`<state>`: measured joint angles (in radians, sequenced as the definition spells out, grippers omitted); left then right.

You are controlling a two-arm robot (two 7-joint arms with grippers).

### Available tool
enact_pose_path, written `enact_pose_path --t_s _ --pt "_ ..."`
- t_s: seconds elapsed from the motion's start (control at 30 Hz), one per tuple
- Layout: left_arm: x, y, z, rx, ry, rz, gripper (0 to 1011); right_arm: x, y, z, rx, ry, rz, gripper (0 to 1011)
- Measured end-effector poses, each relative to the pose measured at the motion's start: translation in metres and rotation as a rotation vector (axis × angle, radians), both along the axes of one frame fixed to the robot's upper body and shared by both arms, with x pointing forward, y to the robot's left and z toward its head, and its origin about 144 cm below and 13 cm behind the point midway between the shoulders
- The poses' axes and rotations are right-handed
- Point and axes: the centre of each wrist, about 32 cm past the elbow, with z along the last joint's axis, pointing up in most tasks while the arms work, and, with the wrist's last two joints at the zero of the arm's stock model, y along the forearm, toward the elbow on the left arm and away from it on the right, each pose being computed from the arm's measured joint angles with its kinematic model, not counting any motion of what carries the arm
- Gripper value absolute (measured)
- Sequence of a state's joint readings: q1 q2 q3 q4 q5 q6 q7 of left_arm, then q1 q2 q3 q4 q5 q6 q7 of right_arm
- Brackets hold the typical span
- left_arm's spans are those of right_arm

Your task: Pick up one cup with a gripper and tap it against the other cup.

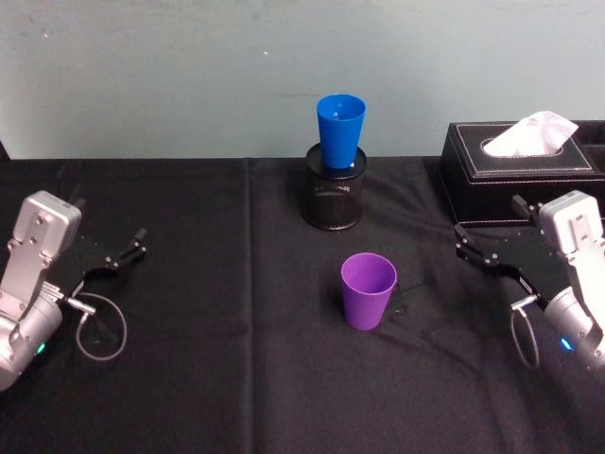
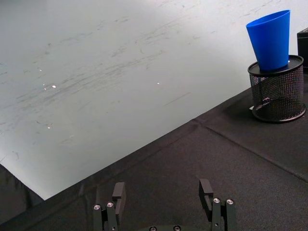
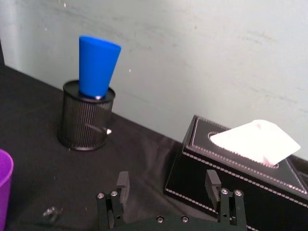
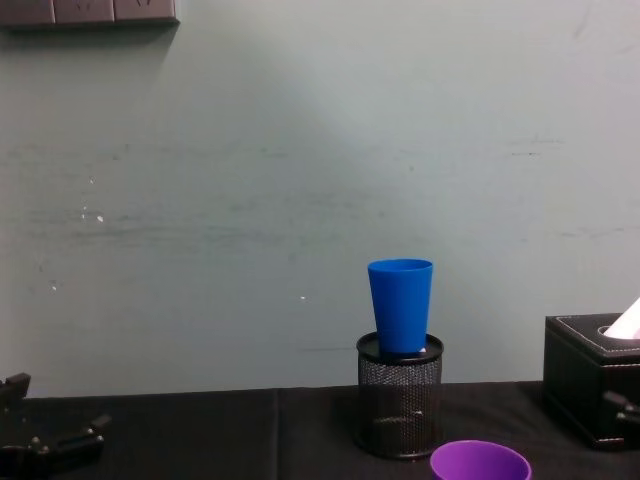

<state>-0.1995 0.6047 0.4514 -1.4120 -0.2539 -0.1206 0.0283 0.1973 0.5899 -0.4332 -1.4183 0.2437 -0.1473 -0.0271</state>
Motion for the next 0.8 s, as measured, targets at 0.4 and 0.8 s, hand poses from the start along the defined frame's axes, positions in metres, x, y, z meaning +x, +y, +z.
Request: enact_pose_path --t_s 0.4,0.8 --pt "0.000 0.000 0.000 0.000 0.000 0.000 1000 -0.020 -0.006 0.013 0.115 0.010 0.087 1003" --pt "0.000 0.000 0.000 0.000 0.000 0.000 1000 -0.060 -0.016 0.002 0.207 0.167 0.297 1003"
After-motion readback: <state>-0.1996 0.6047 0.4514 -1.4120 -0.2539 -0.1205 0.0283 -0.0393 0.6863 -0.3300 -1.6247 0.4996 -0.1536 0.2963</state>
